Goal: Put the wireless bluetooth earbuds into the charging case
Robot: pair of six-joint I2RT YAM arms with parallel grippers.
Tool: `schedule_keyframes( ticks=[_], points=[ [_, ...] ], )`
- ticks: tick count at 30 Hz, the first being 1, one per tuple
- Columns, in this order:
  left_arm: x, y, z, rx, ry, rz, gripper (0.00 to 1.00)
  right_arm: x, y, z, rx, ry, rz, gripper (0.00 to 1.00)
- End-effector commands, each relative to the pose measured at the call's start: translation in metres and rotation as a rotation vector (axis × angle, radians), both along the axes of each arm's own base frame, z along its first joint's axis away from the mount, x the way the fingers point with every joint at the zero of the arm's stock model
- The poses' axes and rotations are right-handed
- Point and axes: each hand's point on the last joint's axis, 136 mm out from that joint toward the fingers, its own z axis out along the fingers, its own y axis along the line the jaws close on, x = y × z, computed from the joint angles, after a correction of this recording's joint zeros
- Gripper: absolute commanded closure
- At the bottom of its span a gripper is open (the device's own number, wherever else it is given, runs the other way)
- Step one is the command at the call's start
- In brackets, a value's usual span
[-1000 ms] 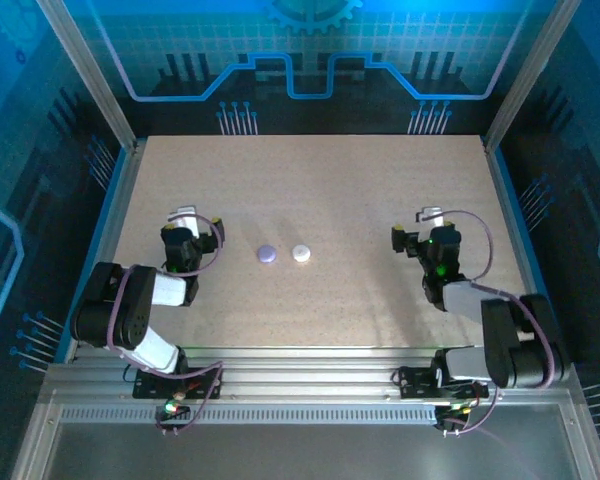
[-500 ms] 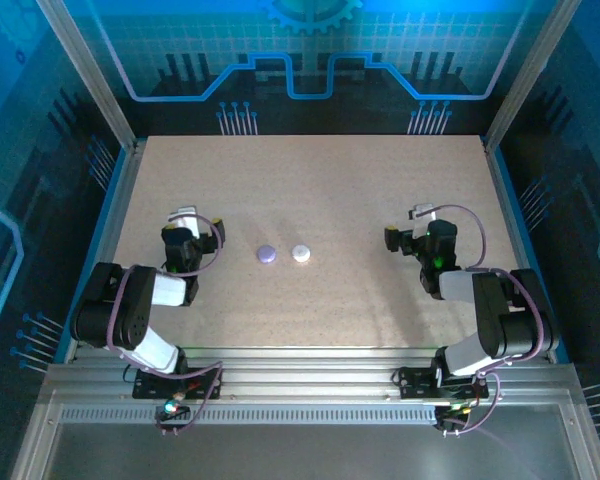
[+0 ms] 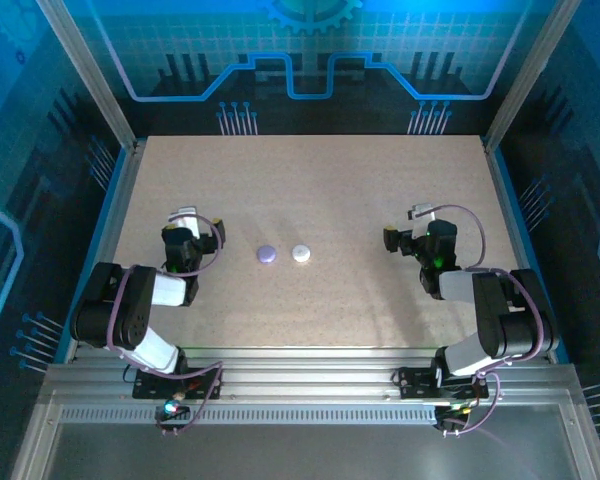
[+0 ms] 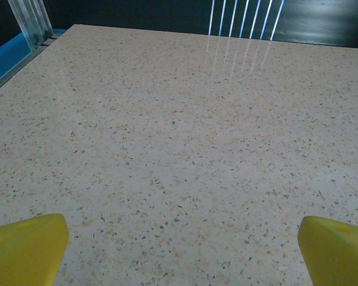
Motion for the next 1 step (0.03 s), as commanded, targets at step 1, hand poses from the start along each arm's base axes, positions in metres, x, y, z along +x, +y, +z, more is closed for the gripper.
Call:
schedule_keyframes(
  ticks=[1],
  points=[
    [0.0042,-0.0029,0.0082,-0.008,-0.023,-0.014,0.01,0.0069,-0.0029,0.0102,0.018,-0.038,0.01,0.0]
  ],
)
